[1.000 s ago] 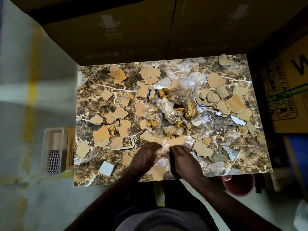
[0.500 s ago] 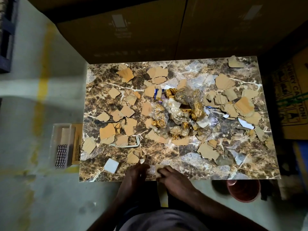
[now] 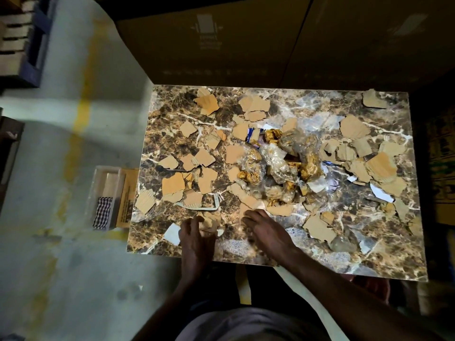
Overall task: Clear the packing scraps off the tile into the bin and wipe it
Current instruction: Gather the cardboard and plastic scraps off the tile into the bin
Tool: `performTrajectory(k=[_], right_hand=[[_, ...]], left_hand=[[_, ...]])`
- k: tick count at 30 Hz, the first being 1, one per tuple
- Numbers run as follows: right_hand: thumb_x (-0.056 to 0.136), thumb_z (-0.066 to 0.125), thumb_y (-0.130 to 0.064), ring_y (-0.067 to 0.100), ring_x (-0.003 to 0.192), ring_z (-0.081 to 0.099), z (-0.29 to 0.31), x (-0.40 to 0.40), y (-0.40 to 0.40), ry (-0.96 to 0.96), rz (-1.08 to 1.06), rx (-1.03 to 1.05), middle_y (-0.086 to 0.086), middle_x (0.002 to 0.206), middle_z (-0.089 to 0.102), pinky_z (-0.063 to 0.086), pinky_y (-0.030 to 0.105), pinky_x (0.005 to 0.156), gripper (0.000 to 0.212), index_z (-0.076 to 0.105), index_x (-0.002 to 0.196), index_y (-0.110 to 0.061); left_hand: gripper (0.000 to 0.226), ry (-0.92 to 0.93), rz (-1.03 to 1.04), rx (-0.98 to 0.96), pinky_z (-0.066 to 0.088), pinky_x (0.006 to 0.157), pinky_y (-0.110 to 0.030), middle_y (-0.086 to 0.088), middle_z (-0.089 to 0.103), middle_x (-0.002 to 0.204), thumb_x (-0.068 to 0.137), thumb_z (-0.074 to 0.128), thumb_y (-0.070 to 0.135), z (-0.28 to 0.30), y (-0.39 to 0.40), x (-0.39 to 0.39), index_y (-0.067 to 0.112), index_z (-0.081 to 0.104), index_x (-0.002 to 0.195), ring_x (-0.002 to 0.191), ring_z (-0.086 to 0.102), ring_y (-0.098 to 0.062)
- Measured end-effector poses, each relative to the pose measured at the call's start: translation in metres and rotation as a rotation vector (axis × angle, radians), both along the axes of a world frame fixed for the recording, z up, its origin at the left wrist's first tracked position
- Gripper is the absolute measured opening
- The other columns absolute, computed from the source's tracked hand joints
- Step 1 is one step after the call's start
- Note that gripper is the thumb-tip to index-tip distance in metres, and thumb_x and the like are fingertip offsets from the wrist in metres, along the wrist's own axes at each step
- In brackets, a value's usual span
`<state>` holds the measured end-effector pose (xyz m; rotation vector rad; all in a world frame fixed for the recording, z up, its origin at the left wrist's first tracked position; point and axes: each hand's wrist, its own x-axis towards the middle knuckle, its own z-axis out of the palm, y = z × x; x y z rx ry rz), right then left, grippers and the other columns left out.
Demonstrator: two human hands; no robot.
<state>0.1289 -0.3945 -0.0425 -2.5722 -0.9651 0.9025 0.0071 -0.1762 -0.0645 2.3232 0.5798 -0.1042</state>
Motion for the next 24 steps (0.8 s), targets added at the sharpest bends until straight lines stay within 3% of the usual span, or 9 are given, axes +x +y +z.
performTrajectory(k=[3,6,8,10,13,15,18,21,24], right_hand=[[0.09,0.066,0.003,0.024,0.147,0.042,0.002,-0.006,-0.001,0.003,-0.029,0.058,0.001,0.163,0.047,0.051,0.042,0.113,0.066,0.057,0.151,-0.018],[0.094,0.071,-0.011,0.022,0.141,0.05,0.027,-0.002,-0.011,-0.192,-0.229,0.211,-0.003,0.16,0.051,0.063,0.04,0.096,0.052,0.065,0.143,-0.026],[0.097,0.071,-0.026,0.025,0.151,0.038,0.053,0.024,-0.025,-0.354,-0.378,0.275,-0.004,0.169,0.038,0.052,0.043,0.107,0.057,0.056,0.151,-0.034],[0.099,0.067,-0.048,0.032,0.159,0.021,0.071,0.067,-0.042,-0.406,-0.428,0.191,-0.004,0.177,0.015,0.028,0.059,0.124,0.068,0.039,0.16,-0.043],[0.094,0.049,-0.08,0.036,0.163,-0.006,0.073,0.128,-0.06,-0.366,-0.385,-0.054,-0.01,0.177,-0.016,-0.003,0.071,0.124,0.085,0.01,0.165,-0.055],[0.088,0.04,-0.093,0.037,0.162,-0.016,0.063,0.152,-0.064,-0.324,-0.346,-0.107,-0.013,0.176,-0.021,-0.003,0.076,0.12,0.091,0.001,0.163,-0.06],[0.079,0.027,-0.104,0.041,0.162,-0.013,0.049,0.168,-0.059,-0.27,-0.286,-0.172,-0.013,0.176,-0.019,0.002,0.081,0.118,0.096,-0.001,0.161,-0.063],[0.077,0.027,-0.105,0.044,0.162,-0.008,0.036,0.164,-0.049,-0.211,-0.263,-0.208,-0.011,0.176,-0.02,0.003,0.083,0.118,0.096,-0.004,0.159,-0.065],[0.077,0.026,-0.106,0.042,0.163,-0.006,0.027,0.154,-0.041,-0.198,-0.289,-0.19,-0.012,0.176,-0.021,0.004,0.081,0.12,0.096,-0.001,0.16,-0.065]], left_hand=[[0.086,0.072,0.113,-0.047,0.052,0.09,-0.039,-0.019,0.047,0.146,0.082,0.093,0.016,-0.005,-0.003,0.003,0.016,0.045,0.153,0.124,0.048,-0.025],[0.084,0.106,0.144,-0.092,0.057,0.094,-0.049,-0.018,0.045,0.151,0.084,0.092,0.021,-0.008,-0.006,0.008,0.022,0.045,0.154,0.127,0.052,-0.032],[0.084,0.068,0.087,-0.094,0.058,0.099,-0.052,-0.017,0.037,0.158,0.088,0.089,0.023,-0.01,-0.009,0.006,0.018,0.043,0.158,0.134,0.048,-0.032],[0.089,0.09,0.061,-0.123,0.049,0.111,-0.054,-0.013,0.026,0.168,0.091,0.086,0.031,-0.009,-0.015,0.006,0.019,0.036,0.164,0.147,0.038,-0.034],[0.095,0.126,0.047,-0.113,0.038,0.118,-0.064,-0.019,0.017,0.175,0.092,0.08,0.044,-0.009,-0.028,0.01,0.018,0.029,0.168,0.157,0.026,-0.042],[0.098,0.111,0.02,-0.102,0.045,0.112,-0.067,-0.021,0.013,0.174,0.092,0.083,0.036,-0.008,-0.037,0.017,0.014,0.025,0.169,0.154,0.029,-0.041],[0.092,0.081,0.029,-0.164,0.05,0.113,-0.055,-0.002,0.007,0.172,0.095,0.081,0.019,-0.001,-0.05,0.034,0.021,0.025,0.168,0.152,0.029,-0.029],[0.089,0.12,0.08,-0.237,0.038,0.124,-0.054,0.004,0.004,0.174,0.1,0.074,0.019,0.005,-0.064,0.057,0.039,0.021,0.168,0.158,0.022,-0.033],[0.092,0.125,0.09,-0.206,0.032,0.123,-0.042,0.006,0.011,0.171,0.097,0.076,0.016,0.012,-0.076,0.08,0.036,0.021,0.168,0.156,0.023,-0.027]])
